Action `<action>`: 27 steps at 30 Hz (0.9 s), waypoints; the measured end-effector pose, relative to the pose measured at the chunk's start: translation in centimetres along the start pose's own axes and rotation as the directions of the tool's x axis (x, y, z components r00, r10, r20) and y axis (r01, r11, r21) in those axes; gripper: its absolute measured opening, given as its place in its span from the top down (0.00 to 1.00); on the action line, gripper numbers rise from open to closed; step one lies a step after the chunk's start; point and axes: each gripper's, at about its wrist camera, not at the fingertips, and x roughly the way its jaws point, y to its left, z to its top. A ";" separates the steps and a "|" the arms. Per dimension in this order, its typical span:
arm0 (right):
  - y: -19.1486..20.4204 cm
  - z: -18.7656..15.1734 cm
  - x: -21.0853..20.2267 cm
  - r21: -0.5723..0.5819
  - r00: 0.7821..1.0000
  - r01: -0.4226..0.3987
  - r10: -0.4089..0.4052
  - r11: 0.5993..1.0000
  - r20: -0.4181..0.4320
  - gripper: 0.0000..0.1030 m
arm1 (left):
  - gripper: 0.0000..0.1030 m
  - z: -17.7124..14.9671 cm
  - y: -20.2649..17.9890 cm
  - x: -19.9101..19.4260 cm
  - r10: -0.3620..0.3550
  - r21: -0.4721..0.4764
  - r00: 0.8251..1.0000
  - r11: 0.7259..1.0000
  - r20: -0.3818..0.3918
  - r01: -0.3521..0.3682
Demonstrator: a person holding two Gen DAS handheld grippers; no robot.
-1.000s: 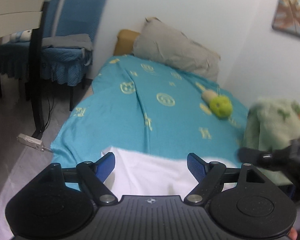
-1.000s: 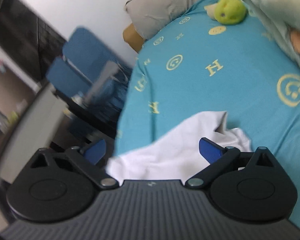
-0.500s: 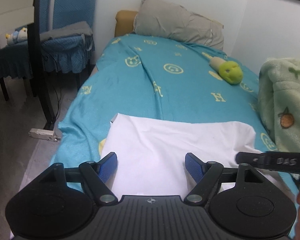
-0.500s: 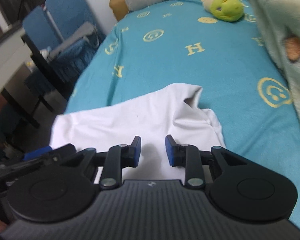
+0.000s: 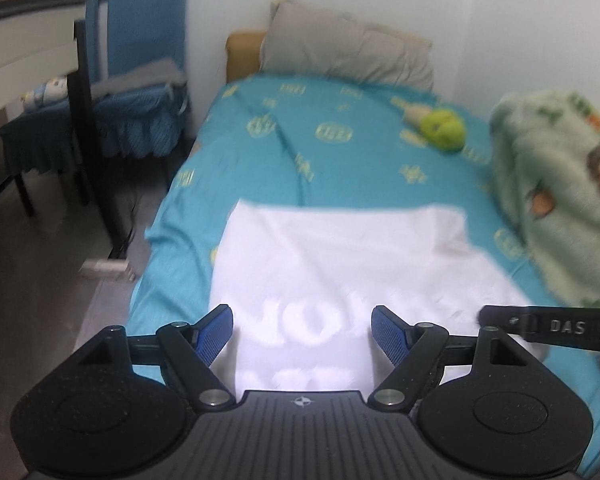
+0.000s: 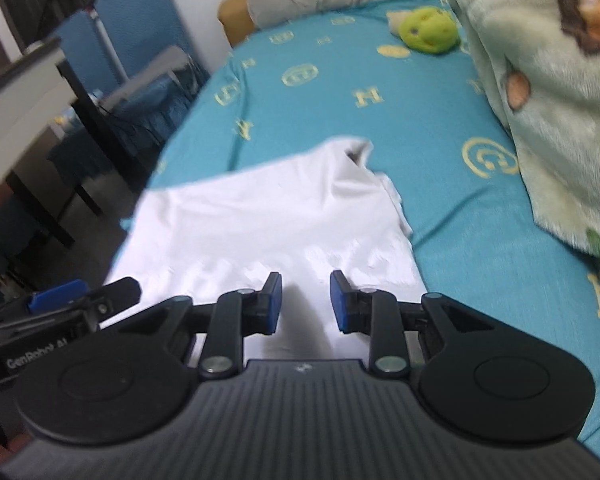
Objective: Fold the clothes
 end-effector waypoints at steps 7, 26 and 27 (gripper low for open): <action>-0.6 -0.4 1.7 0.028 0.998 -0.006 0.008 1.000 -0.061 0.73 | 0.24 -0.9 0.8 1.0 0.002 -0.035 0.998 0.999 -0.065 -0.004; -1.7 -0.2 1.7 0.112 0.997 -0.041 0.048 0.993 -0.063 0.73 | 0.21 -5.6 6.6 2.4 -0.423 -0.750 0.899 0.631 -0.117 0.199; -1.7 -0.2 1.7 0.114 0.997 -0.041 0.048 0.993 -0.063 0.73 | 0.22 -6.1 7.2 3.1 -0.431 -0.792 0.896 0.582 -0.108 0.184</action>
